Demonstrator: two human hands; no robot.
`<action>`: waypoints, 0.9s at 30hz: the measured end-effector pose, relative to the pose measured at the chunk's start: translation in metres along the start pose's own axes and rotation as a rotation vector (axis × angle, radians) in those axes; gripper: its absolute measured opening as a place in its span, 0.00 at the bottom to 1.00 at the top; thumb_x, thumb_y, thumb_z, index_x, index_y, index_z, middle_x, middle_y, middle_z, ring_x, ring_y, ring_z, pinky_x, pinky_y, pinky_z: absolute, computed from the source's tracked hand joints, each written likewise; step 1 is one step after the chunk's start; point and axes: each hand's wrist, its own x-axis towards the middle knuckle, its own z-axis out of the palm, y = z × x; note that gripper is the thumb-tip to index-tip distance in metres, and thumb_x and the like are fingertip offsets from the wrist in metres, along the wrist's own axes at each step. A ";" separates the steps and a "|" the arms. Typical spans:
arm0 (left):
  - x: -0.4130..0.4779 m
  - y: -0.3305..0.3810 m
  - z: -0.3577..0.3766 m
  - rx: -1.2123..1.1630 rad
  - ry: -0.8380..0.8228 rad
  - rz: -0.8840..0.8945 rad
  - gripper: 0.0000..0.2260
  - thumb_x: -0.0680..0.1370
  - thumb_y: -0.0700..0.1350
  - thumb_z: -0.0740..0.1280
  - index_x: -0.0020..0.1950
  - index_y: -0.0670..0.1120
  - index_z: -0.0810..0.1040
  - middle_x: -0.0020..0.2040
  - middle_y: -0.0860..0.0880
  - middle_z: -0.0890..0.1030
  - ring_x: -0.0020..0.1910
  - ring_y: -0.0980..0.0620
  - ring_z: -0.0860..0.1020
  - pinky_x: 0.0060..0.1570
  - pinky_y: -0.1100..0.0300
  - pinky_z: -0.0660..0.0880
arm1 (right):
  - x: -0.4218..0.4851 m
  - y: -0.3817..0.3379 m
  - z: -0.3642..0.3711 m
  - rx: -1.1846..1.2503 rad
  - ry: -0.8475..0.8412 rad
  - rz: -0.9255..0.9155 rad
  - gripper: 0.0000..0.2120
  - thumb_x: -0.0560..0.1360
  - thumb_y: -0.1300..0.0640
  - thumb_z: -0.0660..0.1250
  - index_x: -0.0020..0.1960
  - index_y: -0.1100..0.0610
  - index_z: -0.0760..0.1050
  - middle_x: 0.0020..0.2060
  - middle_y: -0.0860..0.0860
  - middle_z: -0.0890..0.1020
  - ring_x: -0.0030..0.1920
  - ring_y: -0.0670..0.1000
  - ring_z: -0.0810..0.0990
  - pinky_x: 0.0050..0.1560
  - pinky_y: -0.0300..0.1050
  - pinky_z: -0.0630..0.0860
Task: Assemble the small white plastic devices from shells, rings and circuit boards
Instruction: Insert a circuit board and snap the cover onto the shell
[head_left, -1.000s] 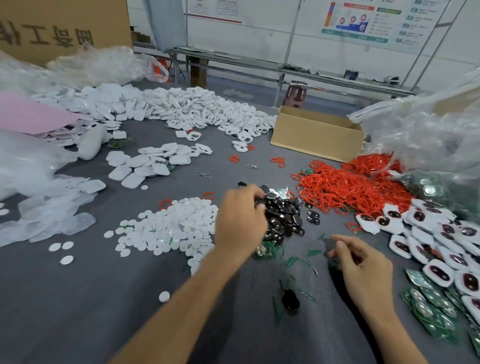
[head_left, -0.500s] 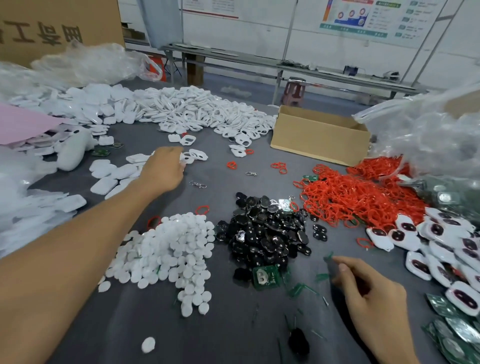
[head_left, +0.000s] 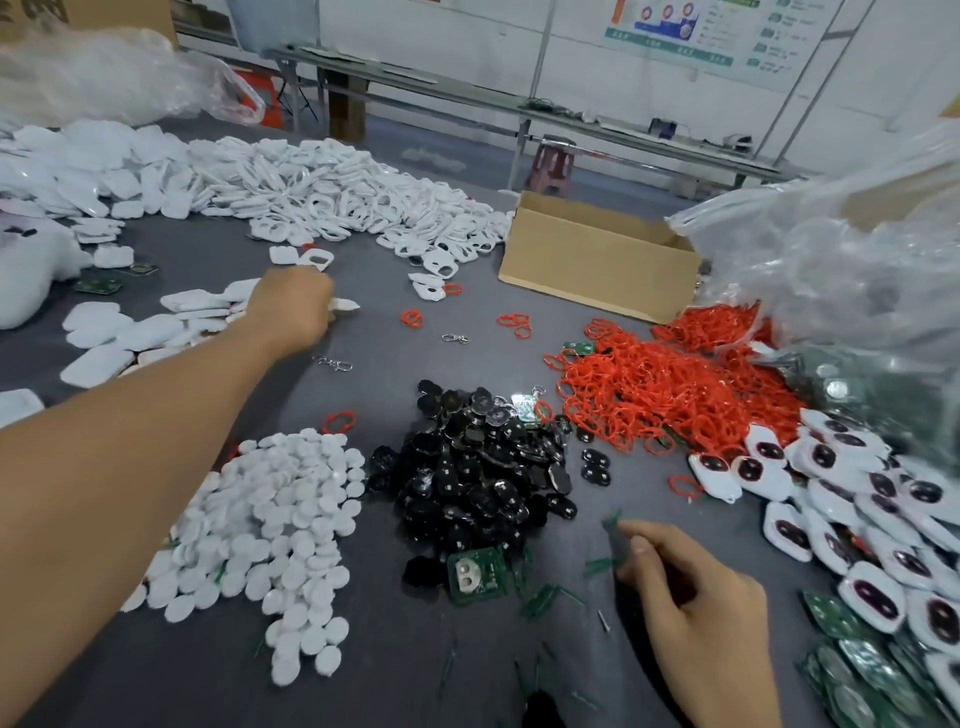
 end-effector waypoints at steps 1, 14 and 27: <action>-0.003 0.003 -0.001 -0.046 0.036 0.004 0.09 0.79 0.42 0.65 0.52 0.37 0.80 0.53 0.35 0.79 0.52 0.34 0.78 0.48 0.48 0.74 | -0.001 0.000 0.000 0.012 -0.002 0.006 0.15 0.71 0.67 0.71 0.43 0.46 0.81 0.32 0.37 0.81 0.29 0.37 0.78 0.35 0.23 0.69; -0.134 0.096 -0.075 -1.025 -0.184 0.093 0.13 0.78 0.40 0.66 0.33 0.44 0.73 0.34 0.42 0.81 0.30 0.52 0.83 0.28 0.63 0.74 | 0.015 0.023 -0.001 -0.127 0.083 0.160 0.14 0.73 0.65 0.68 0.59 0.59 0.78 0.53 0.56 0.82 0.54 0.58 0.77 0.60 0.47 0.68; -0.252 0.188 -0.046 -1.506 -0.354 0.021 0.06 0.74 0.38 0.71 0.48 0.44 0.76 0.35 0.47 0.82 0.28 0.51 0.79 0.28 0.58 0.77 | 0.045 0.053 -0.003 -0.433 -0.102 0.208 0.06 0.74 0.67 0.63 0.47 0.63 0.78 0.48 0.61 0.79 0.52 0.63 0.72 0.54 0.51 0.62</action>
